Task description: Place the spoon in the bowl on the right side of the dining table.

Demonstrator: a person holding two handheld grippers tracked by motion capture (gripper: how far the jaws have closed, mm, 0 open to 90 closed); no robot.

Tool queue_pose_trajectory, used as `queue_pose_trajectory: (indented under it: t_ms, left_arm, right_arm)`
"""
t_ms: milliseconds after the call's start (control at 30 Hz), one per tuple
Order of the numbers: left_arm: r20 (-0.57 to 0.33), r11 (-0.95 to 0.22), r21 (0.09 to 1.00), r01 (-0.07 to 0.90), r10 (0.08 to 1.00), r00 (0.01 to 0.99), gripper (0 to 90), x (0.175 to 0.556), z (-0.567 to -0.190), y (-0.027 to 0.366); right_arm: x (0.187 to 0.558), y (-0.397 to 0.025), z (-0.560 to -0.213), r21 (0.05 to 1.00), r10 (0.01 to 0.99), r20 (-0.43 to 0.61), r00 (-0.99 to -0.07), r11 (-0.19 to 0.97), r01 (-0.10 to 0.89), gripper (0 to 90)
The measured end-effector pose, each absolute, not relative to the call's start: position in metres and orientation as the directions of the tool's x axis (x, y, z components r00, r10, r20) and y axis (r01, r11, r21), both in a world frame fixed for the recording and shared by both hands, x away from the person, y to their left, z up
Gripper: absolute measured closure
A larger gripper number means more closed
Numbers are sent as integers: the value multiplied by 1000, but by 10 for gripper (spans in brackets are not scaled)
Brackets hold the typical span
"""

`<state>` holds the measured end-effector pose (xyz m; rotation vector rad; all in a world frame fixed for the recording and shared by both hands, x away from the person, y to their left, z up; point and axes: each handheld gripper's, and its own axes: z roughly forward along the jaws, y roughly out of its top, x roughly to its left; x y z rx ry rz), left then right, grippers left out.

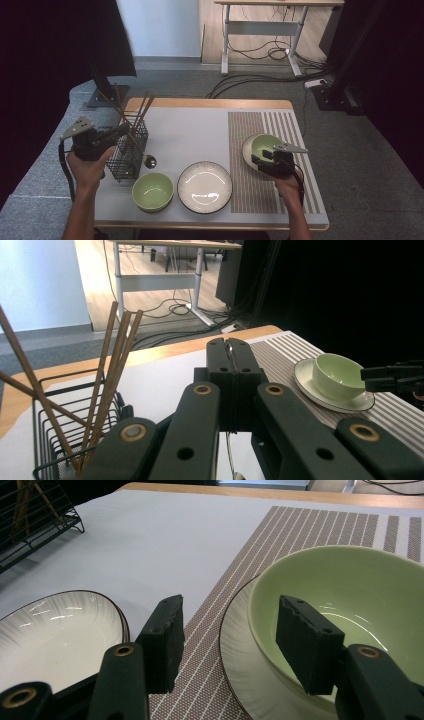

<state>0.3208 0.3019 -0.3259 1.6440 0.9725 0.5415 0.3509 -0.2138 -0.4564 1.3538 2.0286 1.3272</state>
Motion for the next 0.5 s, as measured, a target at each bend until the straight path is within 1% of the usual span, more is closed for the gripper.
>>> queue_pose_trajectory:
  t_ms: [233,500]
  left_arm:
    - [-134,-71,944,322,810,571,900,323,-328,293]
    - [-134,-88,939,332,795,591,900,326,-334,279]
  right_arm:
    - [349,-210,-452,855,840,214,-499,87,512,447]
    - [349,-210,-453,852,840,211,-500,93,515,446]
